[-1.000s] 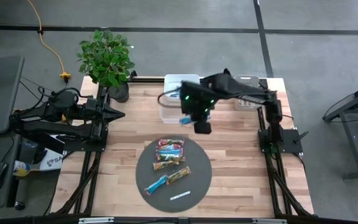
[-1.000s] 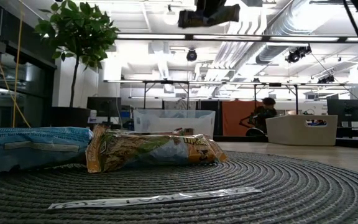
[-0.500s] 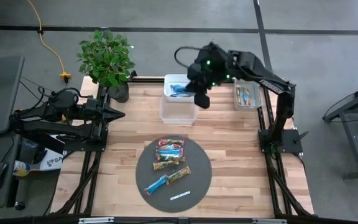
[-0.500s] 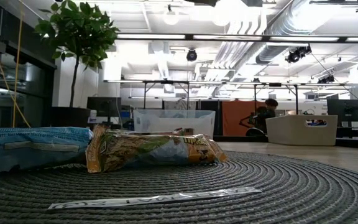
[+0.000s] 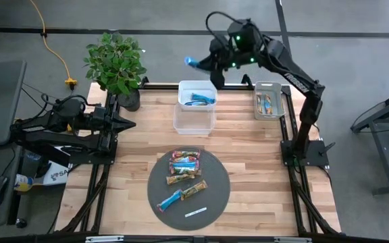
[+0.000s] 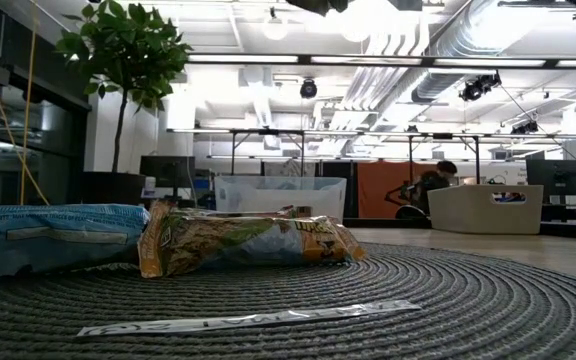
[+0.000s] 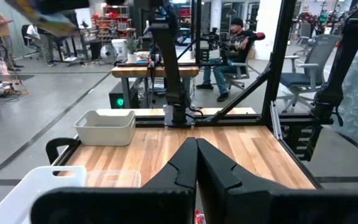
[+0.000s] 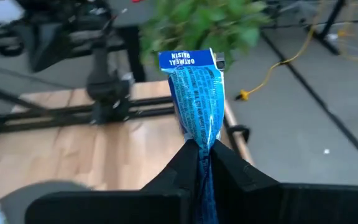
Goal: Pick and place Granola Bars by type
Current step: Put the blue granola bar into the white bin
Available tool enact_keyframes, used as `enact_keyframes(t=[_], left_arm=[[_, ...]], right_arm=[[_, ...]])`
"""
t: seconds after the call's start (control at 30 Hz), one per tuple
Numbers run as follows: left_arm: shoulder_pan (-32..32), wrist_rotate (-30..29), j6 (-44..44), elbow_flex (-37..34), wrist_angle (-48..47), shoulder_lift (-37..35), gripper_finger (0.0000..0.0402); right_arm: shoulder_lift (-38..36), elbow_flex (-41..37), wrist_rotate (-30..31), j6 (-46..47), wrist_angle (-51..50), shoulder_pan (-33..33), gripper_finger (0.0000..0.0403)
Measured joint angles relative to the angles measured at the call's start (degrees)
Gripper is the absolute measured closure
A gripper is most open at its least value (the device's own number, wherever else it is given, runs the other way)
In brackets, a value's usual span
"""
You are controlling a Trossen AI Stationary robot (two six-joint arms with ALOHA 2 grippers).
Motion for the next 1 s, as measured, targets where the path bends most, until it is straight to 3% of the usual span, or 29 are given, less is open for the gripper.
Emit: enact_keyframes(t=[0.23,0.53,1.0], left_arm=[[0.0,0.0,0.0,0.0,0.0,0.0,0.0401],[0.0,0.0,0.0,0.0,0.0,0.0,0.0401],[0.0,0.0,0.0,0.0,0.0,0.0,0.0401]], right_arm=[[4.6,0.0,3.1,0.4,2.7,-5.5,0.0384],[16.2,0.0,3.7,2.3,4.5,-10.0,0.0384],[30.9,0.0,-2.2,-0.8,3.4,-11.7,0.0384]])
